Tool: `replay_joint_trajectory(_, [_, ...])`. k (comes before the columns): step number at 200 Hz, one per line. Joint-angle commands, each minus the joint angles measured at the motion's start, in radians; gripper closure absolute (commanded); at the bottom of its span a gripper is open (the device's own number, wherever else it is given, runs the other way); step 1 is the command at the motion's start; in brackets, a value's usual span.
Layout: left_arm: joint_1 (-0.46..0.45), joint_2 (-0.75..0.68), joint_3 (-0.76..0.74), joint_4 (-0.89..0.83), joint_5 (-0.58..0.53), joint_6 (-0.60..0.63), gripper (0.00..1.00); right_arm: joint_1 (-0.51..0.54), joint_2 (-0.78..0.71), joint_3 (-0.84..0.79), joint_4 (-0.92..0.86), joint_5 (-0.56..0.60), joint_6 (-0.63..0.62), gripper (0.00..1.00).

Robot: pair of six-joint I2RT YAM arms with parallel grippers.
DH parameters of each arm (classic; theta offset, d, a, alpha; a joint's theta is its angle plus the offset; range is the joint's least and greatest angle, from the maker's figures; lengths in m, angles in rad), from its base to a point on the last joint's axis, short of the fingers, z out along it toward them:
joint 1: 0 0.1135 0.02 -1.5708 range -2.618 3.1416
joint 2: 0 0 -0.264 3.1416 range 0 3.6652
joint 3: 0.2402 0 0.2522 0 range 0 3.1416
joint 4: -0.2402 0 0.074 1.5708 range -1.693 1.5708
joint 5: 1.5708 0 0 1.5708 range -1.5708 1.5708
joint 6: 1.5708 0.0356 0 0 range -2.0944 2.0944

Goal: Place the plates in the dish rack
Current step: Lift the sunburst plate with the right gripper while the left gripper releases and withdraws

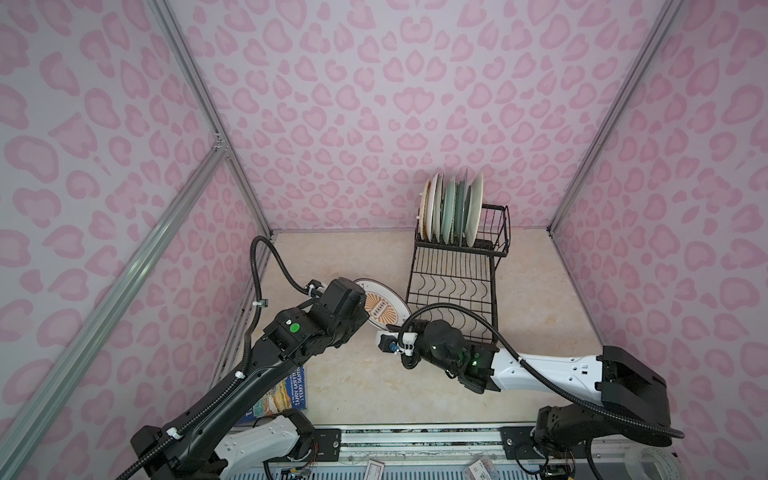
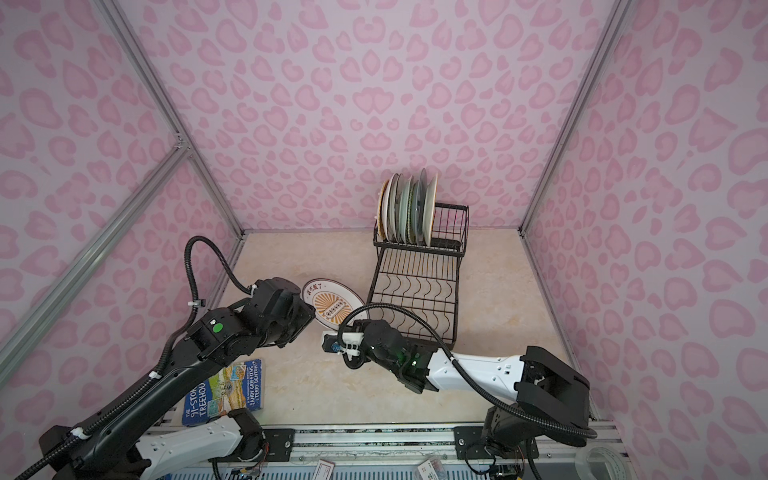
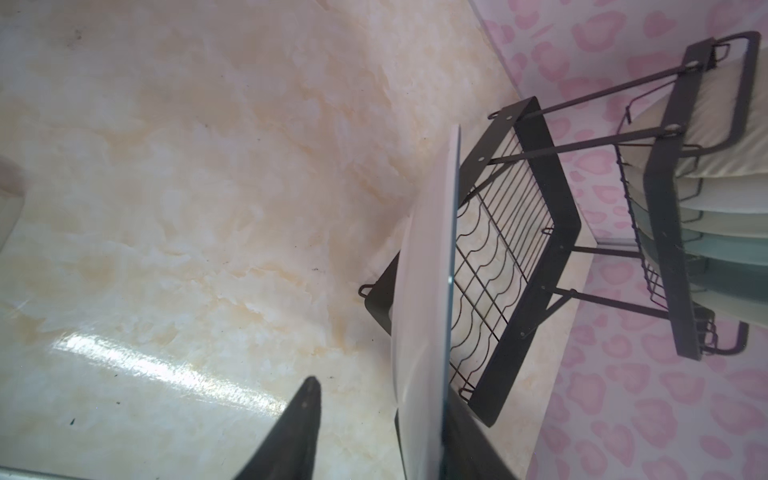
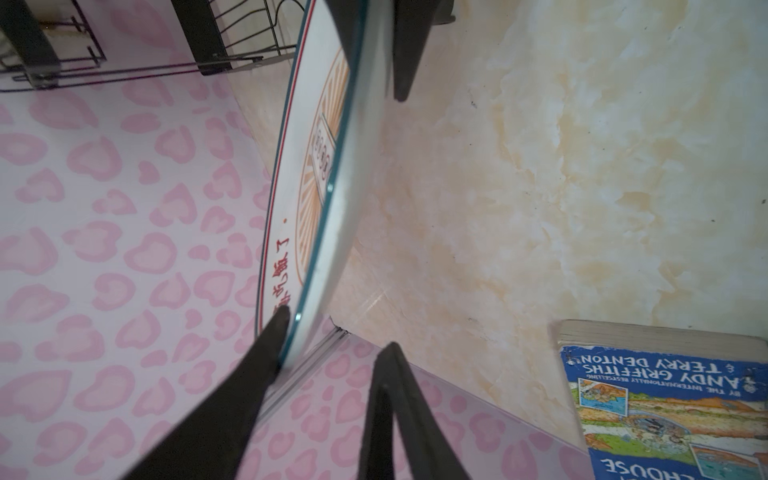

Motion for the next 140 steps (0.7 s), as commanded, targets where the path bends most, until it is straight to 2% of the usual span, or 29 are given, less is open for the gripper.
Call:
replay_joint_trajectory(1, [0.004, -0.043, -0.011, 0.107, 0.036, 0.081, 0.30, -0.001, -0.014, -0.011, 0.068, 0.060, 0.057, 1.00])
replay_joint_trajectory(20, [0.005, -0.100, -0.024, 0.182, 0.077, 0.169, 0.01, -0.008, -0.031, -0.012, 0.058, 0.074, 0.089, 1.00])
replay_joint_trajectory(50, [0.004, -0.244, -0.089, 0.345, 0.146, 0.369, 0.02, -0.008, -0.082, -0.017, 0.031, 0.079, 0.149, 1.00])
replay_joint_trajectory(76, [0.004, -0.400, -0.166, 0.458, 0.163, 0.548, 0.02, -0.008, -0.151, 0.005, -0.024, 0.099, 0.232, 1.00])
replay_joint_trajectory(107, [0.004, -0.537, -0.215, 0.478, 0.127, 0.750, 0.03, -0.007, -0.228, 0.068, -0.131, 0.097, 0.322, 1.00])
replay_joint_trajectory(140, [0.004, -0.609, -0.252, 0.473, 0.121, 0.987, 0.03, -0.007, -0.274, 0.173, -0.256, 0.142, 0.444, 1.00])
